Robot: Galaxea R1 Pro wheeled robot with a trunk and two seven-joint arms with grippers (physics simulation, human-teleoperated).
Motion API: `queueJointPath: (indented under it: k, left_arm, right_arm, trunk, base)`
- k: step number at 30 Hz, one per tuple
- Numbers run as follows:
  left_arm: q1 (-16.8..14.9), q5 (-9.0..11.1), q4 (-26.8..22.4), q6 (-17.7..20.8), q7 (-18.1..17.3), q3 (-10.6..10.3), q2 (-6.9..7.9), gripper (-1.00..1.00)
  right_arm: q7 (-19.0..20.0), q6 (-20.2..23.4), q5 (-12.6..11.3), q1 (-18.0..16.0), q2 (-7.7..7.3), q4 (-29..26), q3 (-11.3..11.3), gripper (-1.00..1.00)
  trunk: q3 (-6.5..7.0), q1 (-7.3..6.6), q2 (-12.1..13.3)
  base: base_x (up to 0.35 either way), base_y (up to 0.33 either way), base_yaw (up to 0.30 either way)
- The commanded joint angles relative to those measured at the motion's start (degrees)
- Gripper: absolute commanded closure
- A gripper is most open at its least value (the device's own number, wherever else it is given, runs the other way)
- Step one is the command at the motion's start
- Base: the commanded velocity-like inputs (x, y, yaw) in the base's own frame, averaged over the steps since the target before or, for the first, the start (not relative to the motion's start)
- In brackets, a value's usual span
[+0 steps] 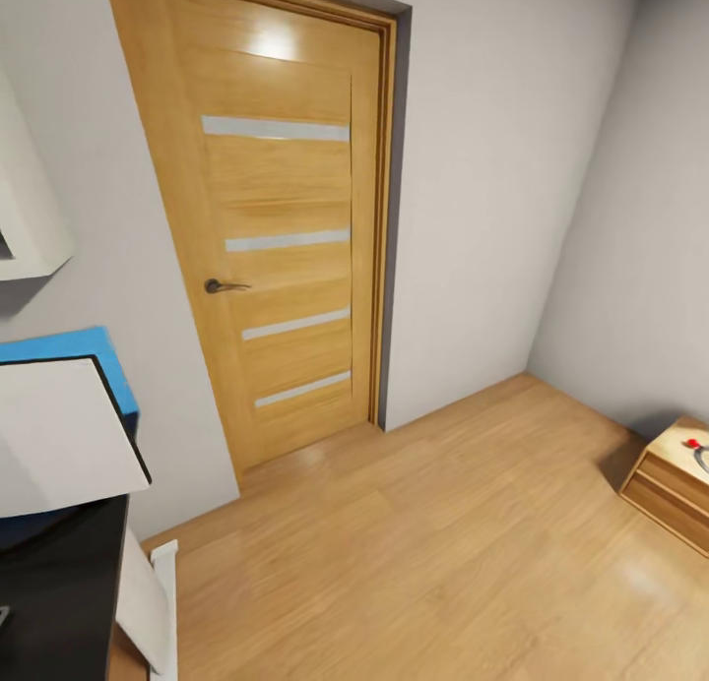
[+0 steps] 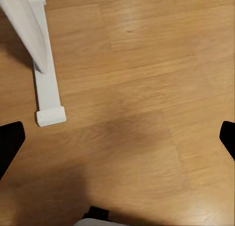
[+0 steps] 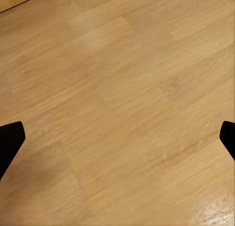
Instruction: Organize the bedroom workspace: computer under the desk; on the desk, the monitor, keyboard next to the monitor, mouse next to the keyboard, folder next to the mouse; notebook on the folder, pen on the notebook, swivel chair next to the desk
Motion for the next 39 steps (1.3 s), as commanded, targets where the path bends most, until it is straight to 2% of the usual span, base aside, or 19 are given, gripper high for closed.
queueJointPath:
  k: [1, 11, 39]
  left_arm:
    - [-0.04, -0.10, 0.02, -0.16, 0.09, 0.13, -0.02, -1.00]
    - [-0.04, -0.15, 0.02, -0.16, 0.06, 0.13, -0.01, -1.00]
    - [-0.04, -0.19, 0.02, -0.07, 0.01, 0.10, -0.10, -1.00]
  right_arm:
    - [0.05, -0.18, -0.06, -0.04, 0.01, 0.04, -0.02, -1.00]
    - [0.04, -0.18, -0.01, -0.04, 0.14, 0.04, 0.00, -1.00]
    - [0.02, -0.18, 0.09, -0.04, 0.18, 0.04, 0.06, -1.00]
  trunk:
    - [-0.07, 0.04, -0.04]
    - [-0.07, 0.04, -0.04]
    - [-0.07, 0.04, -0.04]
  base:
    - [0.330, 0.000, 0.000]
    - [0.330, -0.026, 0.062]
    - [0.275, -0.215, 0.270]
